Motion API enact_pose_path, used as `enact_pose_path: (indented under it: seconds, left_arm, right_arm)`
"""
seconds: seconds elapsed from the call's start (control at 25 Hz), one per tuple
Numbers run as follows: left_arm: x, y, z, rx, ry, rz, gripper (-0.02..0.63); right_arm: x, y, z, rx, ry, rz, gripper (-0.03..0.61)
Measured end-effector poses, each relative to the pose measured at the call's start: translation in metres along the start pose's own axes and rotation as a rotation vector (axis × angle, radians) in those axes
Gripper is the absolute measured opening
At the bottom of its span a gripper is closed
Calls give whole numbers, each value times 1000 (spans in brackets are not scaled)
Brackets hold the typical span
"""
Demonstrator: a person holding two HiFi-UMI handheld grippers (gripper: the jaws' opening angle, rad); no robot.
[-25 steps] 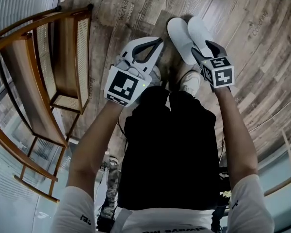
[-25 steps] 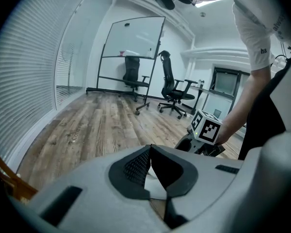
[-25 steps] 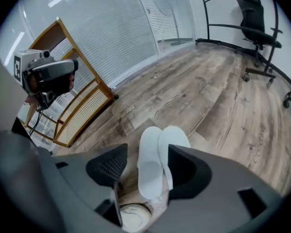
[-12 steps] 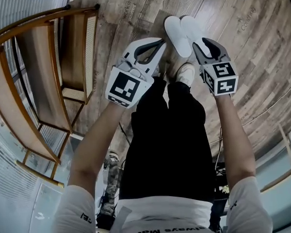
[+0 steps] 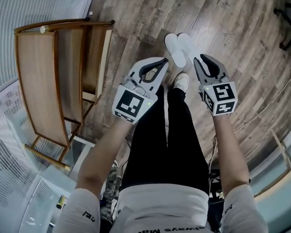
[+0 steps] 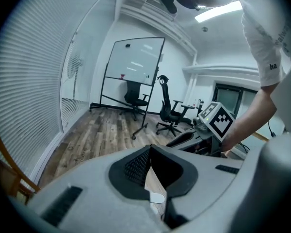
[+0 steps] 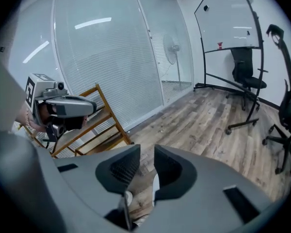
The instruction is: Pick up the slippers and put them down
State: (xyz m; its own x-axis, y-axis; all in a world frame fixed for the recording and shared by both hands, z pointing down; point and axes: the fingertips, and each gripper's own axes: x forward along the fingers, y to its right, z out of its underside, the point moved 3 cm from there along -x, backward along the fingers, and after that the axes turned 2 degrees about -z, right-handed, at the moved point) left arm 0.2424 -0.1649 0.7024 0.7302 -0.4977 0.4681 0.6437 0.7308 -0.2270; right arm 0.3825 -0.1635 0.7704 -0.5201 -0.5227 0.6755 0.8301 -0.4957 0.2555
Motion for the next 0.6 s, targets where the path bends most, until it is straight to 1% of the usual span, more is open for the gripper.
enact_pose_path:
  seconds: [0.2, 0.44, 0.6]
  left_arm:
    - [-29, 18, -47, -35, 23, -28, 12]
    - [-72, 32, -106, -93, 79, -76, 12]
    - [-103, 32, -154, -78, 134, -113, 12]
  right_arm:
    - [-46, -20, -51, -31, 49, 0, 72]
    - [-104, -49, -109, -18, 115, -19, 55]
    - [-141, -67, -159, -52, 173, -33, 52]
